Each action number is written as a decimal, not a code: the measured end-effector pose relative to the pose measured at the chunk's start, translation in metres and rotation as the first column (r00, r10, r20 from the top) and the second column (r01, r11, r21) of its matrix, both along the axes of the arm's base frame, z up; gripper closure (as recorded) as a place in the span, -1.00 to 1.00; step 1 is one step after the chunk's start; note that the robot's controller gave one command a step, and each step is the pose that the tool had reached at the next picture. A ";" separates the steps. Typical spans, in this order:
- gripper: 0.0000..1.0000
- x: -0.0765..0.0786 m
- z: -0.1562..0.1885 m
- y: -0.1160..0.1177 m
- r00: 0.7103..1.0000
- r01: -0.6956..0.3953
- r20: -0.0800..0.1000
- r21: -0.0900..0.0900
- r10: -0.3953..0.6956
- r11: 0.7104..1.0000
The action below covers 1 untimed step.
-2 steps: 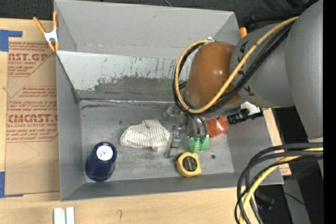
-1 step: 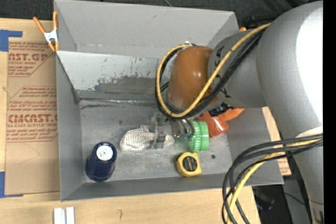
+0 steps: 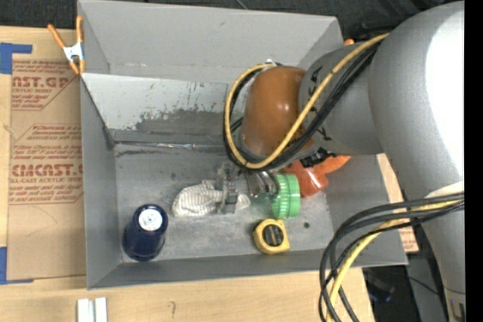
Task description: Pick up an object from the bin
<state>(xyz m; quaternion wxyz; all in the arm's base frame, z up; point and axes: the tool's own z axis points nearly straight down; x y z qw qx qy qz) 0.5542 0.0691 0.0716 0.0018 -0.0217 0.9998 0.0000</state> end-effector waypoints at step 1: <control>1.00 -0.001 0.155 -0.019 1.000 0.011 0.003 0.000 -0.011 1.000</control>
Offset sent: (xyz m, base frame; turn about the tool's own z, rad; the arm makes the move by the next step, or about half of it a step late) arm 0.0000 0.0000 0.0000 0.0000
